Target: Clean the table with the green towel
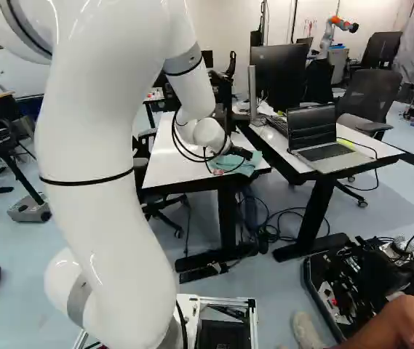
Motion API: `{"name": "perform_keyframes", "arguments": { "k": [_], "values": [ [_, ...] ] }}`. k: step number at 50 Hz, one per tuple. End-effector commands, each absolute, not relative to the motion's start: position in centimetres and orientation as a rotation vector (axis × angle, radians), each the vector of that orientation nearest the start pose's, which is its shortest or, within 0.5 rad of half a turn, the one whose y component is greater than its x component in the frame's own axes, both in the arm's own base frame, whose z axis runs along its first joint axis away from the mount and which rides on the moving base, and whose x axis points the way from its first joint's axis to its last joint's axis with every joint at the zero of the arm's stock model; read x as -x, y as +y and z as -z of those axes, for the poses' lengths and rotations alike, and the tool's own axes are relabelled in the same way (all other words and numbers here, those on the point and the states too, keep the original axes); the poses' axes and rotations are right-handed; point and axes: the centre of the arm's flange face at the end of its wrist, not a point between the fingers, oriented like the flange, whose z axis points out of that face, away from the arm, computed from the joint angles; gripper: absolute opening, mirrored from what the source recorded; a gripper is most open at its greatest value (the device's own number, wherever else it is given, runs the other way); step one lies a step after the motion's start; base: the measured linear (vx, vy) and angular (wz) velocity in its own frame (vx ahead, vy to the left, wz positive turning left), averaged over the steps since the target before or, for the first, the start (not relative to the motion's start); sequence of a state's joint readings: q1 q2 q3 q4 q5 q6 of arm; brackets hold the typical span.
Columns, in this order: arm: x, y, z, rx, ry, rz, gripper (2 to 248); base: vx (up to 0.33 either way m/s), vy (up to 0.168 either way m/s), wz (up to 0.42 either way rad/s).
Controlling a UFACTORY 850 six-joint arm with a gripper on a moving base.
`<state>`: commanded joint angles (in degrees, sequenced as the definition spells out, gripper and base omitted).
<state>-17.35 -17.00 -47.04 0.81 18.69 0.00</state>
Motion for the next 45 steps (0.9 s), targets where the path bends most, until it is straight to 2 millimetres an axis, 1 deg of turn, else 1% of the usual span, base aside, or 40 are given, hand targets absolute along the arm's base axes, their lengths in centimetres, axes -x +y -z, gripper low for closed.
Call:
{"name": "perform_keyframes", "arguments": {
  "k": [1,2,7,8,12,13,17,18,22,23,28,29,33,34,45],
  "values": [
    [-50.08,-15.69,-38.39,2.942,0.472,1.334,244,0.0,0.0,0.0],
    [-50.08,-15.69,-38.39,2.942,0.472,1.334,209,0.0,0.0,0.0],
    [-50.08,-15.69,-38.39,2.942,0.472,1.334,209,0.0,0.0,0.0],
    [-50.08,-15.69,-38.39,2.942,0.472,1.334,170,0.0,0.0,0.0],
    [-50.08,-15.69,-38.39,2.942,0.472,1.334,170,0.0,0.0,0.0],
    [-50.08,-15.69,-38.39,2.942,0.472,1.334,133,0.0,0.0,0.0],
    [-50.08,-15.69,-38.39,2.942,0.472,1.334,133,0.0,0.0,0.0],
    [-50.08,-15.69,-38.39,2.942,0.472,1.334,97,0.0,0.0,0.0],
    [-50.08,-15.69,-38.39,2.942,0.472,1.334,97,0.0,0.0,0.0],
    [-50.08,-15.69,-38.39,2.942,0.472,1.334,60,0.0,0.0,0.0],
    [-50.08,-15.69,-38.39,2.942,0.472,1.334,60,0.0,0.0,0.0],
    [-50.08,-15.69,-38.39,2.942,0.472,1.334,36,0.0,0.0,0.0],
    [-50.08,-15.69,-38.39,2.942,0.472,1.334,36,0.0,0.0,0.0],
    [-50.08,-15.69,-38.39,2.942,0.472,1.334,28,0.0,0.0,0.0],
    [-50.08,-15.69,-38.39,2.942,0.472,1.334,28,0.0,0.0,0.0]
  ]
}}
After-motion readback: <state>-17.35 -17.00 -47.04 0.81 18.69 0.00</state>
